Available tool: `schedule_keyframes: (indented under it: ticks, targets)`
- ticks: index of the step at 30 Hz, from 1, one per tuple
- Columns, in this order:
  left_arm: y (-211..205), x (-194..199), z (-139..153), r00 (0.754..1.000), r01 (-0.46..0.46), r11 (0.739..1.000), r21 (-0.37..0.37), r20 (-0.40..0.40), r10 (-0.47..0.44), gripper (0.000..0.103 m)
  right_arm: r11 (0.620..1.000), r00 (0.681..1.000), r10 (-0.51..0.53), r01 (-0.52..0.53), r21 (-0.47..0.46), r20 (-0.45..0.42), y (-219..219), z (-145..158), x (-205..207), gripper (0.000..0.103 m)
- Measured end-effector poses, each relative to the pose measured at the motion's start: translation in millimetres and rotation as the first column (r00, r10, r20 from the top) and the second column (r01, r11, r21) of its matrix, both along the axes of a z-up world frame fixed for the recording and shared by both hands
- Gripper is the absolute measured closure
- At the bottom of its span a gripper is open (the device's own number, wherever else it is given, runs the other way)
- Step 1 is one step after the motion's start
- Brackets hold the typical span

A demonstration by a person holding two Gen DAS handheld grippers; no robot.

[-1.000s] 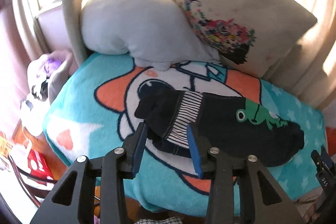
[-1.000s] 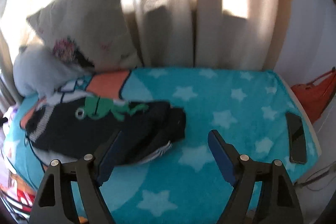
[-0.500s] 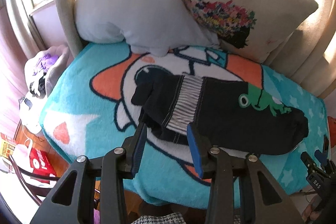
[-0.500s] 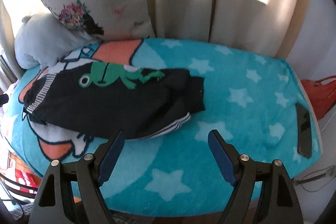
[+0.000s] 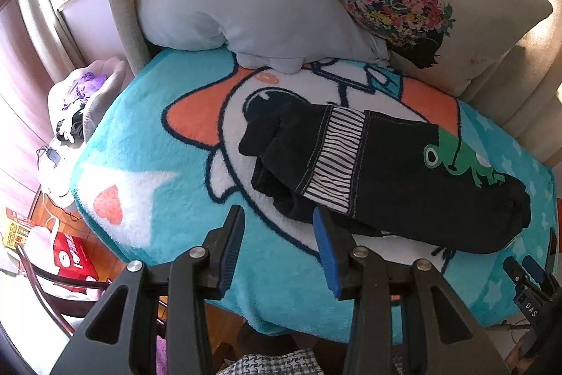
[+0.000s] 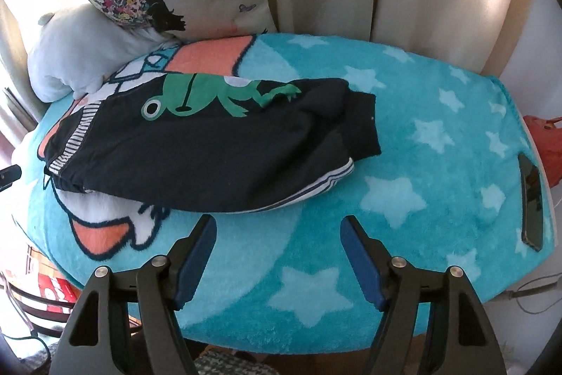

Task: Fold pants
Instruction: 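Open both grippers and release the pants onto the blanket, then grasp the pants again with both grippers at the waistband edge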

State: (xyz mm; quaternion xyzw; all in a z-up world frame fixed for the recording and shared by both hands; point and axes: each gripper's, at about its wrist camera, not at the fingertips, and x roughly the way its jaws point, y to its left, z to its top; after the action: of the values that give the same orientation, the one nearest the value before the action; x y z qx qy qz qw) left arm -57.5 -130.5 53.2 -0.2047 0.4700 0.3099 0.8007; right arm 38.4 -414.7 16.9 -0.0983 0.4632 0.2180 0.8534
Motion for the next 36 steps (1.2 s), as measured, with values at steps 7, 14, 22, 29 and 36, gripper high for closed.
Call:
schedule_keyframes:
  ticks: [7, 14, 22, 29, 36]
  targets:
    - [-5, 10, -2, 1.000, 0.020, 1.000, -0.018, -0.001, -0.020, 0.063, 1.000, 0.999, -0.027, 0.027, 0.002, -0.023, -9, -7, 9, 0.026]
    - [-9, 17, -6, 1.000, 0.026, 0.999, -0.023, -0.014, -0.026, 0.063, 0.999, 0.998, -0.050, 0.050, 0.007, -0.047, -17, -13, 17, 0.026]
    - [-8, 17, -11, 1.000, 0.014, 0.998, -0.067, -0.005, -0.014, 0.060, 0.999, 0.997, -0.049, 0.049, 0.003, -0.056, -21, -16, 19, 0.026]
    - [57, -20, -5, 0.977, -0.146, 0.962, -0.232, 0.117, 0.177, 0.060, 0.997, 0.993, -0.057, 0.063, 0.049, -0.099, -33, -21, 22, 0.026]
    - [94, -32, -22, 0.967, -0.156, 0.896, -0.416, 0.123, 0.225, 0.060, 0.963, 0.976, -0.065, 0.115, 0.242, -0.206, -40, -27, 47, 0.026]
